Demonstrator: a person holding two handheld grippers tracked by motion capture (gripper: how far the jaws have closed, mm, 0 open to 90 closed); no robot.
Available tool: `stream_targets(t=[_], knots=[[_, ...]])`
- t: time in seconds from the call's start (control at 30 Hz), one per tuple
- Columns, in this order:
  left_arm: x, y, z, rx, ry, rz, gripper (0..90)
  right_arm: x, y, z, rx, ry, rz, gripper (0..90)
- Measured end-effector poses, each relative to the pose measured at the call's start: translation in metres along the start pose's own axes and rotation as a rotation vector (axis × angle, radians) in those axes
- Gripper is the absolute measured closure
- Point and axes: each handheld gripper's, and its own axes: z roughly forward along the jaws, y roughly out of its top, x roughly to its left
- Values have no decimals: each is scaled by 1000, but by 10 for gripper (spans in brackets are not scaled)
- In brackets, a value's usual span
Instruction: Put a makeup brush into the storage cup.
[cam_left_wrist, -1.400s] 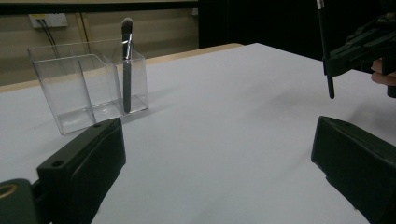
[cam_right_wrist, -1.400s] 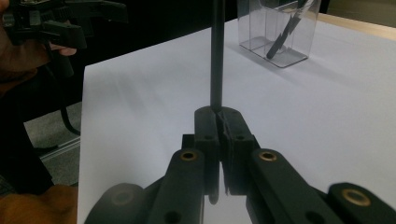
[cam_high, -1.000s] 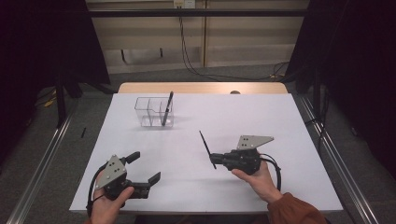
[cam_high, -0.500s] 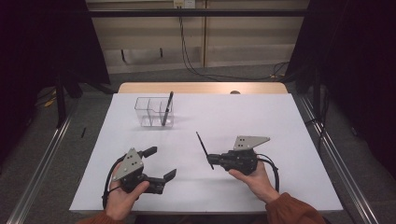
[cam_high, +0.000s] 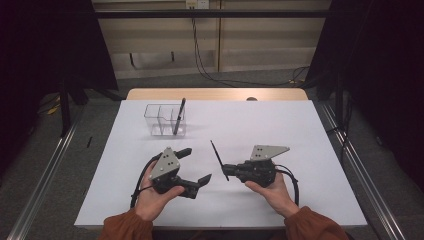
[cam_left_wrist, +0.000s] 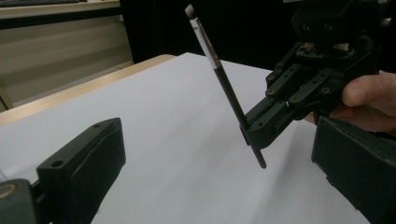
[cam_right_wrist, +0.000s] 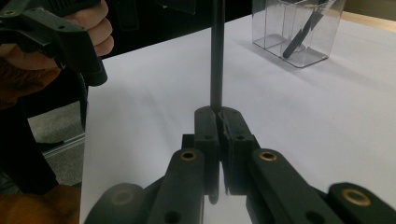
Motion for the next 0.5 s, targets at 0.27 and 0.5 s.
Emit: stream_targets(t=[0.27,0.5], knots=[[-3,7,13,-27,-45,-33,30,-1,-1,0,-3,-1,6,869],[-6,13,25,-32,-41,-19,39,-2,-2,-1,-5,1,13,869]])
